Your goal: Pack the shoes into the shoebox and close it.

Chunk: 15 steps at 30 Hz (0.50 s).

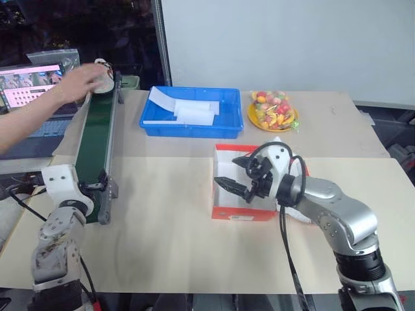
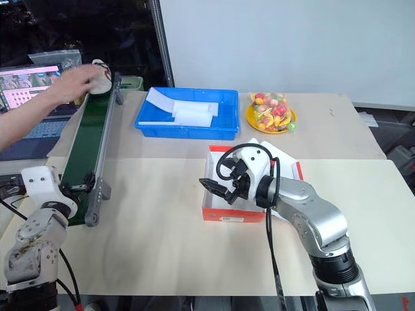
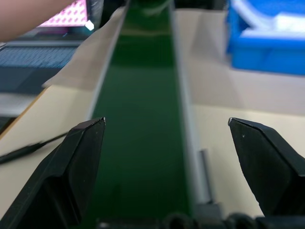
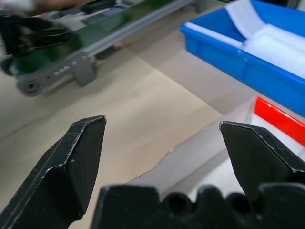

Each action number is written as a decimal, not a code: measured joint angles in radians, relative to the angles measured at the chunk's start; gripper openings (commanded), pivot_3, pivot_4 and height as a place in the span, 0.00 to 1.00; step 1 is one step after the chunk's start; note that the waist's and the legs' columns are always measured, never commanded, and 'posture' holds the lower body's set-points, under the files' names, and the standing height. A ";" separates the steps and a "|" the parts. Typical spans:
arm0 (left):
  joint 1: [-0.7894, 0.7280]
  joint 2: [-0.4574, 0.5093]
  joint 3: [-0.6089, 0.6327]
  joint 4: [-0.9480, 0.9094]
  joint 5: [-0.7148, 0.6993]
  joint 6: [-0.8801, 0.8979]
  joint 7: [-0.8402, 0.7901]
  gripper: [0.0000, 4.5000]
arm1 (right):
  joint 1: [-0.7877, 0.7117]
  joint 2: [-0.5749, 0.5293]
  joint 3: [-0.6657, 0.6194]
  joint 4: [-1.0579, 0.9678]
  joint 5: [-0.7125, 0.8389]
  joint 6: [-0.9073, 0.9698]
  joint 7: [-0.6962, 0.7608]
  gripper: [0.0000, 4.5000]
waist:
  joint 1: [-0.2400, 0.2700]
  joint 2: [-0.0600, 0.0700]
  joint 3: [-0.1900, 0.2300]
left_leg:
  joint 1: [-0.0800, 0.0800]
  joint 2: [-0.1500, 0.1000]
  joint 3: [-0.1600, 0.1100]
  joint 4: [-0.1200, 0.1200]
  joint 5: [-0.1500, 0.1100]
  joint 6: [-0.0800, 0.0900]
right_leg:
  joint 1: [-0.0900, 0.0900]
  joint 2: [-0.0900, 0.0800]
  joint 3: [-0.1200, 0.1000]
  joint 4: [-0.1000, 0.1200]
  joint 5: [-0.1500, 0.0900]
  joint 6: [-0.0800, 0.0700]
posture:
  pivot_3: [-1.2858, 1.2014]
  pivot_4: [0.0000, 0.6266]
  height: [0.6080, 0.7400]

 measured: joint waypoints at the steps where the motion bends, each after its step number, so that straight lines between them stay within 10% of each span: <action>1: -0.003 0.000 0.000 -0.006 0.000 0.021 0.005 0.99 | 0.005 0.011 0.000 -0.001 0.000 0.000 -0.013 1.00 | 0.000 0.000 0.000 | 0.000 0.000 0.000 0.000 0.000 0.000 | 0.000 0.000 0.000 0.000 0.000 0.000 | 0.52 0.24 0.88; 15: -0.034 0.037 -0.037 -0.002 0.036 0.052 -0.007 0.99 | 0.056 0.061 0.010 -0.020 -0.010 0.003 -0.098 1.00 | -0.003 0.000 0.000 | -0.001 0.000 0.000 0.000 0.000 0.000 | -0.002 0.000 0.000 0.001 0.000 0.000 | 0.52 0.24 0.88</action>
